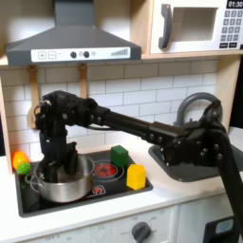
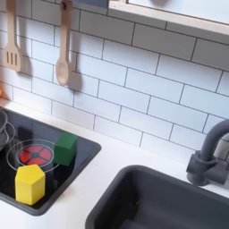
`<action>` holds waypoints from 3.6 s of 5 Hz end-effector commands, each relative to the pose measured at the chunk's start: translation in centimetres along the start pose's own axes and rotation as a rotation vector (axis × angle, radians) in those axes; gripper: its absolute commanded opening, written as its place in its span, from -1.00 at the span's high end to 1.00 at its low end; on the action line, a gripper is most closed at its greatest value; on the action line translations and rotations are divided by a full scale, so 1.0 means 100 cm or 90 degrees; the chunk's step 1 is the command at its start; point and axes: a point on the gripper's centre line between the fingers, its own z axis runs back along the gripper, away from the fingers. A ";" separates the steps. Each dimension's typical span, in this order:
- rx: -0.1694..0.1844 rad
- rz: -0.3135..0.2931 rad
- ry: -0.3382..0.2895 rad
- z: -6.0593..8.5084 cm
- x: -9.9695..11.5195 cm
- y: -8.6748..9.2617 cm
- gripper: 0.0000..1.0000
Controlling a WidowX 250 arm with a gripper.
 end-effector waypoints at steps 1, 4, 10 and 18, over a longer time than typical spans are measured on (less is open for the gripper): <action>-0.006 -0.023 -0.005 0.003 -0.005 -0.017 -1.00; -0.027 -0.032 -0.002 0.010 -0.006 -0.027 -1.00; -0.081 -0.176 0.005 0.059 -0.041 -0.069 -1.00; -0.009 -0.354 0.091 0.040 -0.130 -0.088 -1.00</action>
